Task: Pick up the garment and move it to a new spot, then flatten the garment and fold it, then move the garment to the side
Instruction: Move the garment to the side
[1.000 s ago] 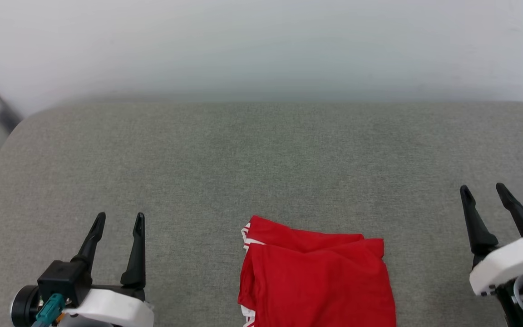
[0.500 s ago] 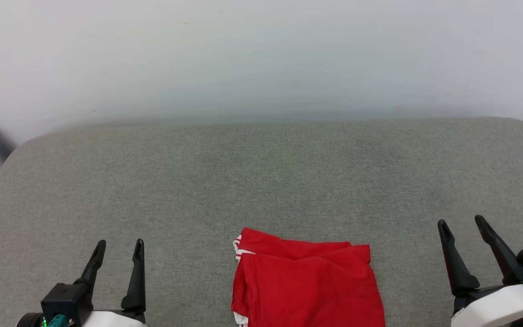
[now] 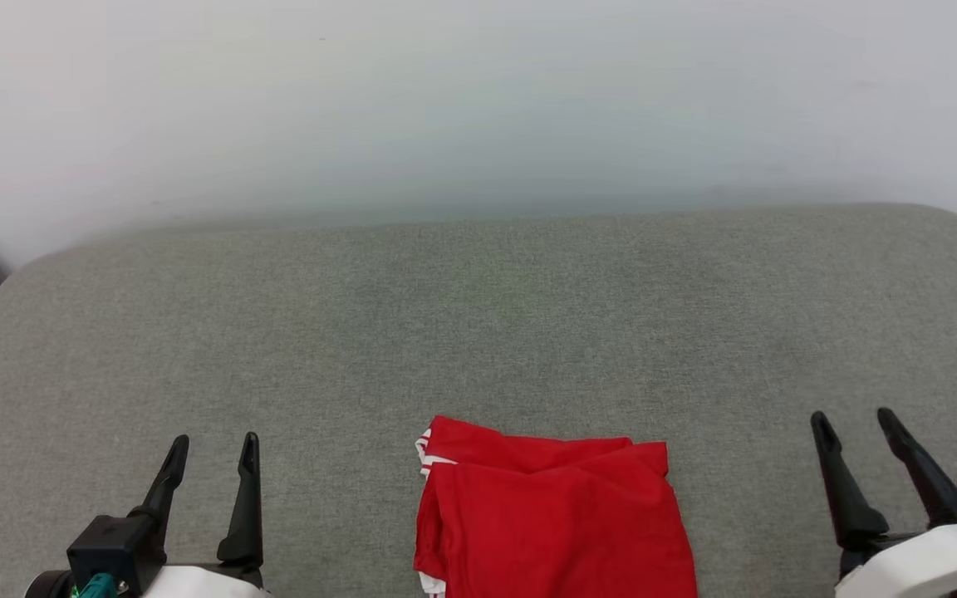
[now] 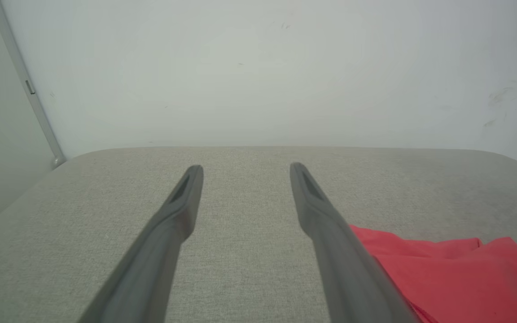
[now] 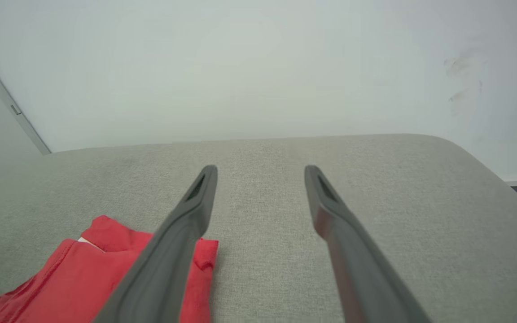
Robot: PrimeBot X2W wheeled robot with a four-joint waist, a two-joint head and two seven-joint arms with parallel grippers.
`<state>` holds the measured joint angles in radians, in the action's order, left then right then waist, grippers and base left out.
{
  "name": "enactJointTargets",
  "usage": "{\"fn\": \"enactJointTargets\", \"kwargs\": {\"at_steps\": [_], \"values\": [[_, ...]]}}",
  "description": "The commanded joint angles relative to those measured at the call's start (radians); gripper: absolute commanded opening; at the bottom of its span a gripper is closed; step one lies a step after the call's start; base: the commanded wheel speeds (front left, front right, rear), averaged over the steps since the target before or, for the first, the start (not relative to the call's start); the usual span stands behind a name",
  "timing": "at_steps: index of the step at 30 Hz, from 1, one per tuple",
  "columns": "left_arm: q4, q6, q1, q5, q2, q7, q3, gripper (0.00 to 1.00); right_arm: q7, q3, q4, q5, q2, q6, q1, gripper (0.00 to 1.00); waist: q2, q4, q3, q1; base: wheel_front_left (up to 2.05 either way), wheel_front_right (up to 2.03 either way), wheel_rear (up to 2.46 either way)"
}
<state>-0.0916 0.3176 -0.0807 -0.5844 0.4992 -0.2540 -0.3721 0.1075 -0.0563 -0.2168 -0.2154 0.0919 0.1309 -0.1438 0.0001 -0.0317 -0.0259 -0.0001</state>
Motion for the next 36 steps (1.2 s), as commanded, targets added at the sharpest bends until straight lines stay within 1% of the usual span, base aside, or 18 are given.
{"fn": "enactJointTargets", "kwargs": {"at_steps": [1, 3, 4, 8, 10, 13, 17, 20, 22, 24, 27, 30, 31, 32, 33, 34, 36], "values": [[-0.005, 0.006, -0.006, 0.0, 0.004, -0.001, 0.006, 1.0, 0.035, -0.049, 0.015, -0.038, -0.009, -0.001, 0.007, 1.0, -0.0001, -0.004, 0.005, 0.0001, 0.0, 0.0, 0.0], [-0.008, 0.006, 0.0, -0.002, 0.004, -0.001, 0.008, 1.0, 0.094, -0.12, 0.043, -0.07, -0.008, -0.001, 0.02, 1.0, -0.0001, -0.004, 0.01, 0.0001, 0.0, 0.0, 0.0], [-0.008, 0.006, 0.0, -0.002, 0.004, -0.001, 0.008, 1.0, 0.094, -0.12, 0.043, -0.07, -0.008, -0.001, 0.02, 1.0, -0.0001, -0.004, 0.01, 0.0001, 0.0, 0.0, 0.0], [-0.015, 0.005, 0.02, 0.004, 0.005, -0.002, 0.011, 1.0, 0.258, -0.266, 0.107, -0.147, 0.019, 0.0, 0.044, 1.0, -0.0001, 0.004, 0.026, 0.0001, 0.0, 0.0, 0.0], [-0.019, 0.005, 0.03, 0.009, 0.004, -0.004, 0.014, 1.0, 0.358, -0.318, 0.144, -0.181, 0.035, 0.0, 0.057, 1.0, -0.0001, 0.011, 0.037, 0.0001, 0.0, 0.0, 0.0], [-0.023, 0.003, 0.042, 0.012, -0.003, -0.005, 0.018, 1.0, 0.539, -0.384, 0.201, -0.241, 0.038, 0.0, 0.08, 1.0, -0.0001, 0.024, 0.057, 0.0001, 0.0, 0.0, 0.0], [-0.018, -0.003, 0.059, 0.021, -0.019, -0.007, 0.016, 1.0, 0.815, -0.47, 0.277, -0.343, -0.004, 0.0, 0.12, 1.0, -0.0001, 0.049, 0.081, 0.0001, 0.0, 0.0, 0.0], [-0.014, -0.017, 0.079, 0.027, -0.027, -0.009, 0.013, 1.0, 0.965, -0.505, 0.332, -0.438, -0.035, 0.0, 0.163, 1.0, -0.0001, 0.069, 0.106, 0.0001, 0.0, 0.0, 0.0], [-0.005, -0.025, 0.094, 0.026, -0.032, -0.01, 0.013, 1.0, 1.026, -0.497, 0.372, -0.507, -0.041, 0.0, 0.192, 1.0, -0.0001, 0.082, 0.123, 0.0001, 0.0, 0.0, 0.0], [0.003, -0.032, 0.111, 0.028, -0.038, -0.01, 0.014, 1.0, 1.046, -0.458, 0.453, -0.609, -0.044, 0.0, 0.216, 1.0, -0.0001, 0.092, 0.138, 0.0001, 0.0, 0.0, 0.0], [0.018, -0.042, 0.128, 0.033, -0.048, -0.01, 0.013, 1.0, 1.026, -0.368, 0.56, -0.746, -0.044, 0.0, 0.253, 1.0, -0.0001, 0.106, 0.149, 0.0001, 0.0, 0.0, 0.0], [0.031, -0.052, 0.143, 0.035, -0.055, -0.011, 0.012, 1.0, 0.983, -0.276, 0.634, -0.838, -0.044, -0.001, 0.28, 1.0, -0.0001, 0.114, 0.153, 0.0001, 0.0, 0.0, 0.0], [0.042, -0.06, 0.152, 0.04, -0.059, -0.012, 0.013, 1.0, 0.938, -0.199, 0.683, -0.894, -0.044, -0.001, 0.303, 0.96, -0.0001, 0.121, 0.152, 0.0001, 0.0, 0.0, 0.0], [0.045, -0.061, 0.152, 0.04, -0.061, -0.012, 0.013, 1.0, 0.921, -0.182, 0.695, -0.902, -0.044, -0.001, 0.309, 0.61, -0.0001, 0.123, 0.152, 0.0001, 0.0, 0.0, 0.0], [0.048, -0.063, 0.152, 0.042, -0.063, -0.012, 0.013, 1.0, 0.91, -0.163, 0.704, -0.902, -0.045, -0.001, 0.312, 0.21, -0.0001, 0.125, 0.152, 0.0001, 0.0, 0.0, 0.0], [0.05, -0.066, 0.153, 0.044, -0.063, -0.012, 0.013, 1.0, 0.898, -0.152, 0.709, -0.9, -0.046, -0.001, 0.315, 0.0, -0.0001, 0.127, 0.151, 0.0001, 0.0, 0.0, 0.0], [0.052, -0.069, 0.155, 0.046, -0.066, -0.012, 0.014, 1.0, 0.882, -0.133, 0.709, -0.899, -0.046, -0.001, 0.319, 0.0, -0.0001, 0.129, 0.149, 0.0001, 0.0, 0.0, 0.0]]}}
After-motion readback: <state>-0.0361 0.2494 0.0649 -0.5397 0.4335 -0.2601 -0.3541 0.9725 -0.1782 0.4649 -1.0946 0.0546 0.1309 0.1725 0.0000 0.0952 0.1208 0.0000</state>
